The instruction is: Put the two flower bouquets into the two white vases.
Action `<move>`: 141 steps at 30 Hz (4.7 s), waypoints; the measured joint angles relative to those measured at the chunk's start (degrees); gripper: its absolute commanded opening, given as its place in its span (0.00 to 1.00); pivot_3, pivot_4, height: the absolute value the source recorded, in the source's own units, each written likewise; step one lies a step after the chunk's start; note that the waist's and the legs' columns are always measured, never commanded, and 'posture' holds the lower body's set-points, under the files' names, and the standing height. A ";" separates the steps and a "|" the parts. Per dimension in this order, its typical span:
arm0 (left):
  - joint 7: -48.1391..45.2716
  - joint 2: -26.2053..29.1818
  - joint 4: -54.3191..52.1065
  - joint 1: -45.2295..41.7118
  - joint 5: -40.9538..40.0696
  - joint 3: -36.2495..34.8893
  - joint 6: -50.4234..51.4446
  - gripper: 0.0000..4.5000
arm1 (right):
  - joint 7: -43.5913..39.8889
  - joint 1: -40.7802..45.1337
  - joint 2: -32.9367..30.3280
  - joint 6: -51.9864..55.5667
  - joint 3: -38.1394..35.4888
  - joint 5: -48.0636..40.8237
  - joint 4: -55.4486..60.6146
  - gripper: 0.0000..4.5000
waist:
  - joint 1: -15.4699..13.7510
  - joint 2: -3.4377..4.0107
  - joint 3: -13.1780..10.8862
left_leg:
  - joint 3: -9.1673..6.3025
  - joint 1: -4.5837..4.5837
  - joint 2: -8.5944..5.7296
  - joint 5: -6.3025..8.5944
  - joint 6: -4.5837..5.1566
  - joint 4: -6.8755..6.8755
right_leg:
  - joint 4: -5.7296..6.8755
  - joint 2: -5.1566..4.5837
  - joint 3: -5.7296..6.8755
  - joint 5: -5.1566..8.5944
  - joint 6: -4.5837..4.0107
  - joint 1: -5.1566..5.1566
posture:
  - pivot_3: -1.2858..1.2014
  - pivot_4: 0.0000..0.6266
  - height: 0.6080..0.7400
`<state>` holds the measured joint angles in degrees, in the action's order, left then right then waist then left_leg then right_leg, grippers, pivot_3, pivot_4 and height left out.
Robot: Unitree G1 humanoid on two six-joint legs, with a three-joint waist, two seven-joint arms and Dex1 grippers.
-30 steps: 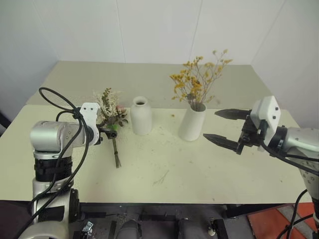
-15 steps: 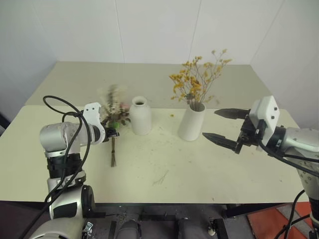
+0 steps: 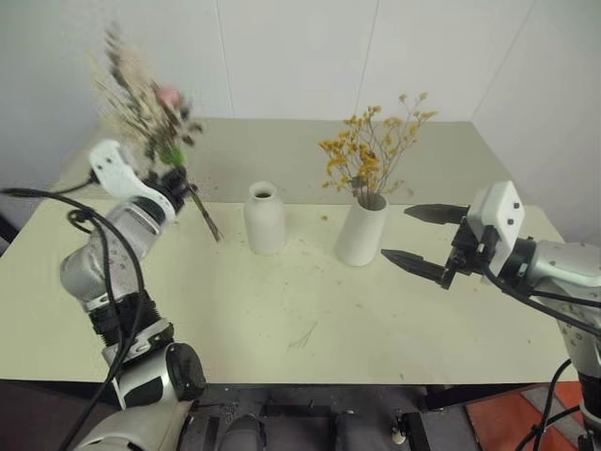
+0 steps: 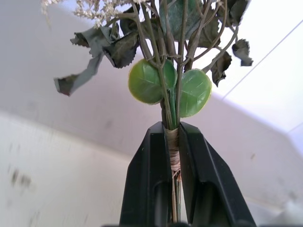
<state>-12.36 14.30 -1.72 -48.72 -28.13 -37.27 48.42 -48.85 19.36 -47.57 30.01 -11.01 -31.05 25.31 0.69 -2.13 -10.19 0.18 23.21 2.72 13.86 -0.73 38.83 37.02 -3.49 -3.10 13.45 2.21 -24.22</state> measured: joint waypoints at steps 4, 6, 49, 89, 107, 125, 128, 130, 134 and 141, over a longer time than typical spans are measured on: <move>-9.36 0.33 5.34 -3.94 -3.90 1.77 -11.16 0.01 | 0.24 0.10 0.83 -0.36 1.04 0.54 0.00 1.00 | -0.47 0.00 0.01 | 0.00 -0.03 -0.03 0.00 0.00 0.04 | -0.02 -0.01 0.03 0.00 0.01 0.08 | 0.52 0.24 1.00; -14.68 0.11 9.72 -4.91 -6.32 2.76 -14.93 0.01 | 0.34 0.10 0.88 -0.56 1.07 0.58 0.00 1.00 | -0.45 0.00 0.01 | 0.00 -0.02 -0.03 0.00 0.01 0.03 | -0.04 -0.01 0.03 0.00 0.02 0.07 | 0.52 0.24 1.00; -39.27 5.77 35.24 -8.41 -11.35 12.13 -30.45 0.01 | 3.15 -4.29 1.06 -0.92 -0.66 2.28 2.83 1.00 | 0.05 -0.01 0.00 | -0.02 0.03 0.00 -0.01 0.02 0.03 | -0.05 0.03 0.05 0.01 0.03 0.03 | 0.52 0.24 1.00; -44.29 7.73 29.69 -1.77 -0.46 25.42 -38.53 0.01 | 2.85 -4.07 1.66 -2.17 0.29 3.88 1.57 1.00 | 0.07 -0.01 0.01 | -0.02 0.02 0.00 -0.01 0.02 0.03 | -0.05 0.03 0.04 0.01 0.03 0.04 | 0.52 0.24 1.00; -45.82 14.67 29.59 3.66 5.58 27.61 -39.64 1.00 | 2.86 -3.69 2.15 -2.46 0.89 5.13 1.11 1.00 | 0.17 0.00 0.01 | -0.01 -0.01 0.01 -0.01 0.02 0.03 | -0.03 0.04 0.03 0.01 0.02 0.03 | 0.52 0.24 1.00; -55.98 41.55 8.97 33.92 0.67 11.34 -31.46 1.00 | -1.48 -13.26 -4.29 -2.98 -11.04 5.08 -2.70 1.00 | -0.19 0.02 0.02 | 0.12 -0.05 0.13 0.00 0.02 -0.03 | -0.03 0.02 0.05 0.06 -0.03 0.01 | 0.52 0.24 1.00; -57.60 42.91 5.72 38.58 -1.49 7.09 -29.45 1.00 | -4.27 -16.91 -6.38 -3.63 -15.66 5.11 -4.27 1.00 | -0.36 0.01 0.01 | 0.12 -0.06 0.16 0.00 0.01 -0.01 | -0.02 0.02 0.10 0.06 -0.04 0.03 | 0.52 0.24 1.00; -58.05 44.58 4.72 39.90 -1.76 4.46 -29.18 1.00 | -6.17 -19.50 -7.75 -3.91 -18.85 5.17 -5.27 1.00 | -0.34 0.01 0.02 | 0.13 -0.12 0.16 0.00 0.01 -0.02 | -0.02 0.03 0.09 0.07 -0.04 0.06 | 0.52 0.24 1.00; -58.10 46.15 4.62 40.34 -1.73 2.31 -29.33 1.00 | -8.73 -22.67 -8.90 -4.60 -22.79 5.30 -6.57 1.00 | 0.00 0.05 0.04 | 0.20 -0.27 0.16 0.00 0.01 -0.07 | 0.00 0.03 0.02 0.08 -0.05 0.14 | 0.52 0.24 1.00; -57.02 45.83 5.47 39.36 -1.26 3.43 -29.69 1.00 | -9.21 -24.54 -8.92 -5.03 -24.68 5.74 -6.67 1.00 | 0.26 0.05 0.04 | 0.23 -0.25 0.16 0.00 0.01 -0.08 | 0.01 0.06 -0.04 0.09 -0.04 0.08 | 0.52 0.24 1.00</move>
<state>-69.38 60.13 3.75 -9.37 -29.39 -33.83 18.73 -58.05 -5.18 -56.49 24.99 -35.69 -25.31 18.65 0.95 -2.08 -10.14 0.41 22.95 2.88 13.86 -0.72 38.74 37.03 -3.43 -3.15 13.54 2.17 -24.13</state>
